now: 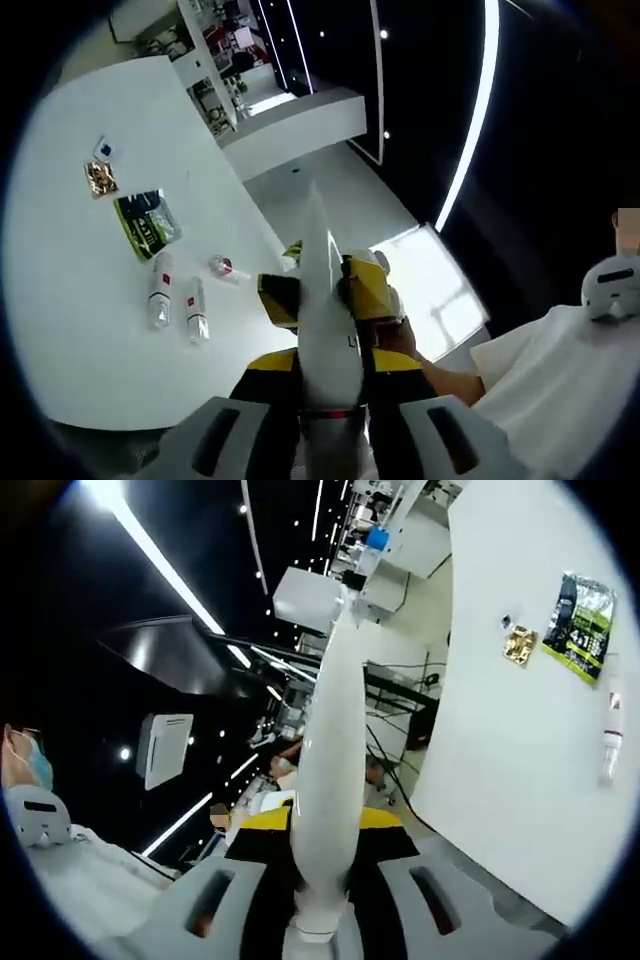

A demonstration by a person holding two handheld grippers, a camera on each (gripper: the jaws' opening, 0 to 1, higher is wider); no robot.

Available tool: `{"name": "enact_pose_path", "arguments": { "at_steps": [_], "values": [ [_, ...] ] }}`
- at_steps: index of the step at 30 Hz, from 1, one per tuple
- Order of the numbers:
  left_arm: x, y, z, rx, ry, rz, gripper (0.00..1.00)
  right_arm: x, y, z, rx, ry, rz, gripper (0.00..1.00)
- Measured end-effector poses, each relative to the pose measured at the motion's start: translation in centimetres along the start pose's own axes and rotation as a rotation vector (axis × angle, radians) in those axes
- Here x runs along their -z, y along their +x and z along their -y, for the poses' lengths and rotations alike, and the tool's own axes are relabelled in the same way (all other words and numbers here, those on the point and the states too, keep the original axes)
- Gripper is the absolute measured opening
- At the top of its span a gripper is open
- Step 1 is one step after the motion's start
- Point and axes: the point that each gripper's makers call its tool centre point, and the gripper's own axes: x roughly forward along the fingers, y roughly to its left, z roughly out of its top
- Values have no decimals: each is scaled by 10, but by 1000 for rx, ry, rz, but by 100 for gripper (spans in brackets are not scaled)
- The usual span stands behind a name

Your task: Arrange the skincare products in the storage area until every visible bottle or jar stands upright without overlapping.

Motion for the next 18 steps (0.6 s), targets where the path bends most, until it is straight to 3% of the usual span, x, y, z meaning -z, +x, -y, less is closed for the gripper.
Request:
{"name": "enact_pose_path", "arguments": {
  "at_steps": [18],
  "values": [
    [2,11,2,29,1,17,26,-3,-13,-6,19,-95,-25,16]
  ]
}}
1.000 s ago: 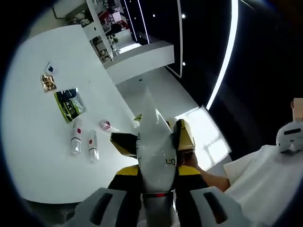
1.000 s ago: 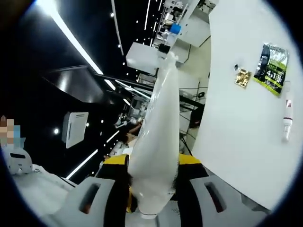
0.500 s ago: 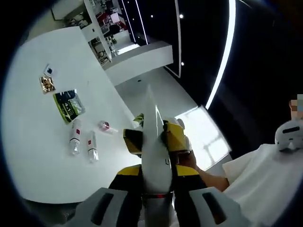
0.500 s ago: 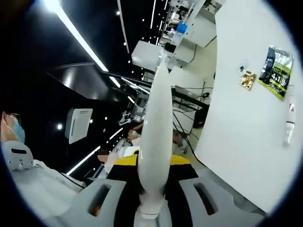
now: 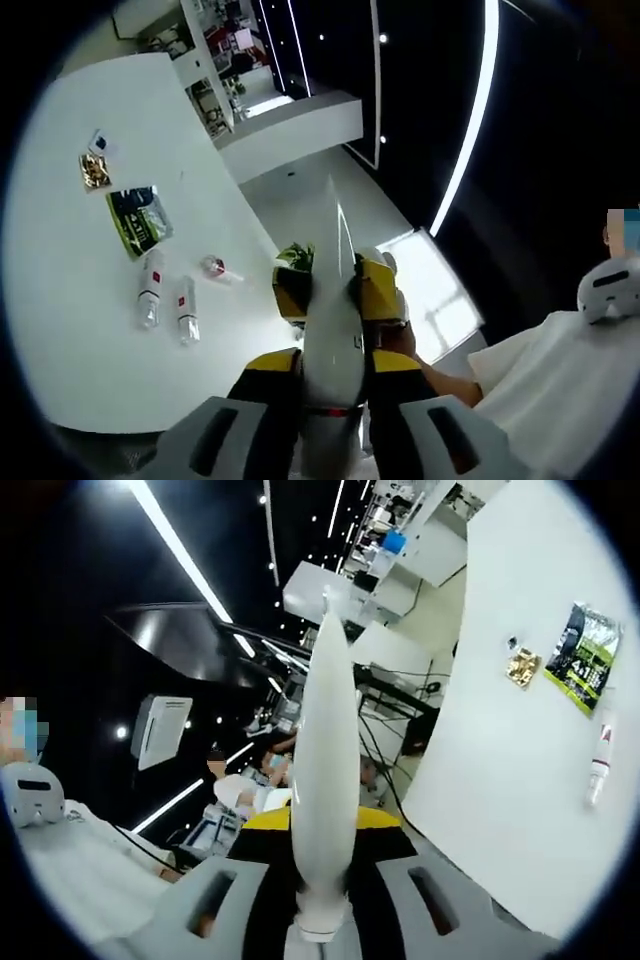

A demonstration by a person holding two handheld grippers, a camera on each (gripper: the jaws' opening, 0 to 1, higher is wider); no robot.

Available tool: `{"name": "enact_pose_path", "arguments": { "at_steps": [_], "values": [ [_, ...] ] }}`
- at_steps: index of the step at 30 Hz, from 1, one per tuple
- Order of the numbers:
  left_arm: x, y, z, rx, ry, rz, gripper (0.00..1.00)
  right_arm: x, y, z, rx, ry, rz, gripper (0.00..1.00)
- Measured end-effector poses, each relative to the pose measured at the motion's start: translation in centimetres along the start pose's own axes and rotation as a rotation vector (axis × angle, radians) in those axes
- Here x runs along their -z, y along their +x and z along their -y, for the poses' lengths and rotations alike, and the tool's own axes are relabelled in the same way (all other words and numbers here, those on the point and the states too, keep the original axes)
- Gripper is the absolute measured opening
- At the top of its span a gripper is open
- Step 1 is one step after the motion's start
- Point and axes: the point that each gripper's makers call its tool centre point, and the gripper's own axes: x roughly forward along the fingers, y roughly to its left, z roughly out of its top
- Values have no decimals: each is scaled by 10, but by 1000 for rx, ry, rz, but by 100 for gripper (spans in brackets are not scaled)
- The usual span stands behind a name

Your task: Arrange the skincare products in the storage area until every visible bottle or jar stands upright without overlapping.

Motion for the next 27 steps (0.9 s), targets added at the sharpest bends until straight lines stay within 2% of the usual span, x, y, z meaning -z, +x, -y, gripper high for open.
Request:
{"name": "enact_pose_path", "arguments": {
  "at_steps": [3,5,10,13,18,22,27],
  "values": [
    [-4,-2,-1,-4,-3,14,27,-5,-2,-2,5,-31,6,16],
    [-7,-4,-5,-32,18,35,31,-10,-4,-2,7,-51,12,16],
    [-8,-13,-8,-62,44,22,33,-17,-10,-1,26,-116,17,16],
    [-14,-20,-12,-93,61,38,34,-18,-13,0,41,-152,4,16],
    [-25,-26,-15,-113,84,71,36,-17,-15,6,81,-223,-32,16],
    [-36,-27,-11,-123,133,91,36,-12,-16,8,103,-283,-68,16],
    [-47,-24,-4,-111,172,117,36,-4,-17,9,100,-326,-91,16]
  ]
}}
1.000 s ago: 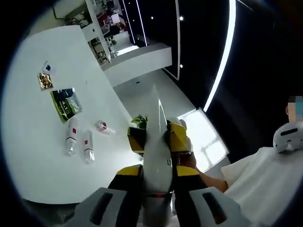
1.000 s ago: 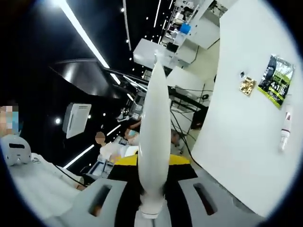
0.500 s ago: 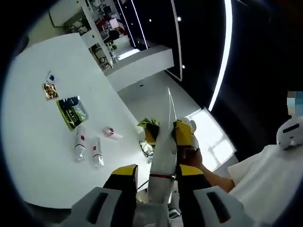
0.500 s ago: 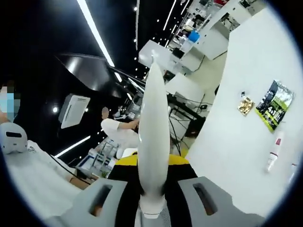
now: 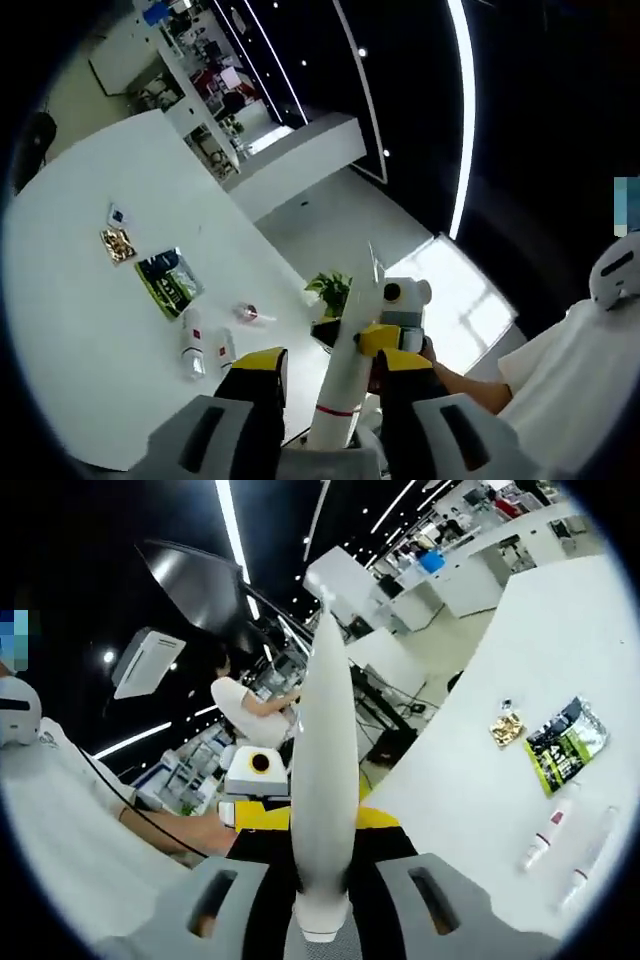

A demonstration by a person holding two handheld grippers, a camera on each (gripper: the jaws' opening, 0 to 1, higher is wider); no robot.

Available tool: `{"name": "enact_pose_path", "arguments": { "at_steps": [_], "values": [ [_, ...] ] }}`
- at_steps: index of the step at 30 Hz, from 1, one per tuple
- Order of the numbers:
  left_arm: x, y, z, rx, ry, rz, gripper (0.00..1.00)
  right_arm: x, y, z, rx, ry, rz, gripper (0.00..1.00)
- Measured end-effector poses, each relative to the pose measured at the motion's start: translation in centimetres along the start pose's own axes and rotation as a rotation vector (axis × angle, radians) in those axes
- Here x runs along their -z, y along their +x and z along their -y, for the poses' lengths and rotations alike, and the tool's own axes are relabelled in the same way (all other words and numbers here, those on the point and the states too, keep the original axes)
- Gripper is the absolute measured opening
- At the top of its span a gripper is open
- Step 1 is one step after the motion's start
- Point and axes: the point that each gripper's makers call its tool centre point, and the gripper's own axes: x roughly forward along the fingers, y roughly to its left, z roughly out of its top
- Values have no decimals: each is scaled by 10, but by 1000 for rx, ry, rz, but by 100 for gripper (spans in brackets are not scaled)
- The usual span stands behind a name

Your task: Arrange the skincare products in the storage area until every visible bottle or jar stands upright without overlapping.

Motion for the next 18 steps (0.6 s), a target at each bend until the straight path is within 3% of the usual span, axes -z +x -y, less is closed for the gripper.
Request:
{"name": "enact_pose_path", "arguments": {
  "at_steps": [11,18],
  "values": [
    [3,10,13,21,83,-36,37,26,6,-4,-6,-107,-91,16],
    [12,16,19,35,141,-83,37,50,14,-17,-49,-196,-200,17]
  ]
}}
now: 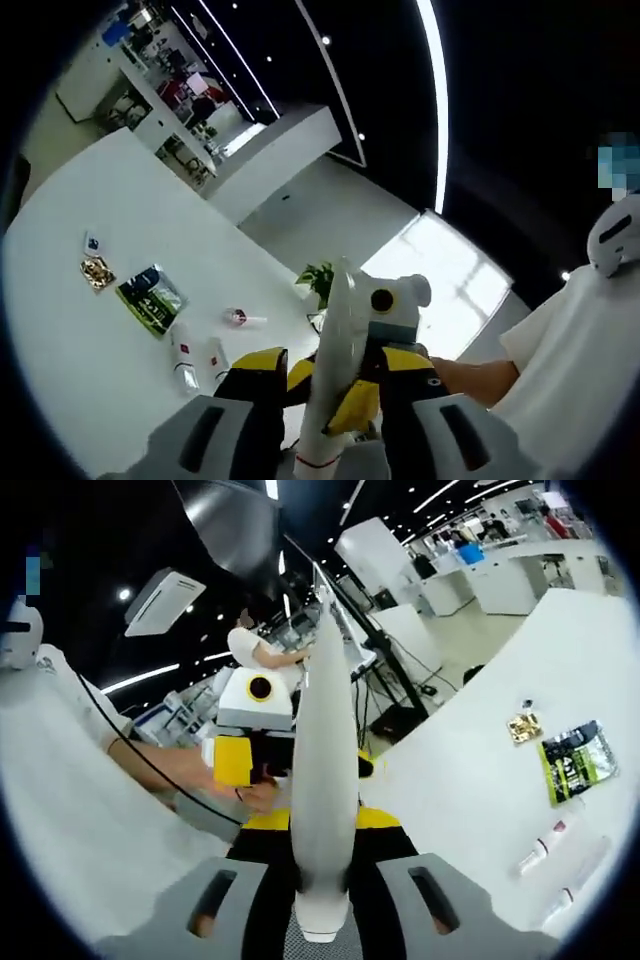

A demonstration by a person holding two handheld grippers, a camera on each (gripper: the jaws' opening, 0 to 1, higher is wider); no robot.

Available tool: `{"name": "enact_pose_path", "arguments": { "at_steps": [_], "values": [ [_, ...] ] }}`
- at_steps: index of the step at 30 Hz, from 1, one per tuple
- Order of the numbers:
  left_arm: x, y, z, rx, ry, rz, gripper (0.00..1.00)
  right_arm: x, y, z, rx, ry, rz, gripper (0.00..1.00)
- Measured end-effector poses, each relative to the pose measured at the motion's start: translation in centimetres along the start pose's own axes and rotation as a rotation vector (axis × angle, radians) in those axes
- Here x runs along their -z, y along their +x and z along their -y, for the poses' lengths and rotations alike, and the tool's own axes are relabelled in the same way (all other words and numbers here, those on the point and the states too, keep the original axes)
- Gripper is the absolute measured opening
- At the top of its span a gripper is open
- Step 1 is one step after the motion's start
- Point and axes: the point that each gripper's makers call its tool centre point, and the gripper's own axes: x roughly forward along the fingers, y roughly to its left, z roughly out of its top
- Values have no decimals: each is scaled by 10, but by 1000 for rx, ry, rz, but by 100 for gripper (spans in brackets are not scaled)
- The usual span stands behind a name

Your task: Arrange the skincare products in the storage area until every visible bottle or jar stands upright without overlapping.

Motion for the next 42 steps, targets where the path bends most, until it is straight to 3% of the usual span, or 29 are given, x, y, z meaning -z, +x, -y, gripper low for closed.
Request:
{"name": "enact_pose_path", "arguments": {
  "at_steps": [8,14,23,28,36,40,42],
  "values": [
    [8,6,15,57,83,-34,37,11,11,-17,-53,-81,-72,17],
    [21,7,25,106,178,-93,23,11,13,-27,-102,-103,-84,17],
    [22,3,29,125,226,-104,14,13,12,-36,-156,-101,-88,19],
    [18,1,27,116,233,-78,11,11,13,-32,-135,-83,-78,21],
    [23,2,22,93,298,-109,10,18,14,-25,-89,-134,-112,23],
    [27,0,13,53,329,-138,10,29,9,-13,-16,-227,-182,39],
    [31,-1,6,26,352,-162,11,36,3,-7,13,-282,-228,43]
  ]
}}
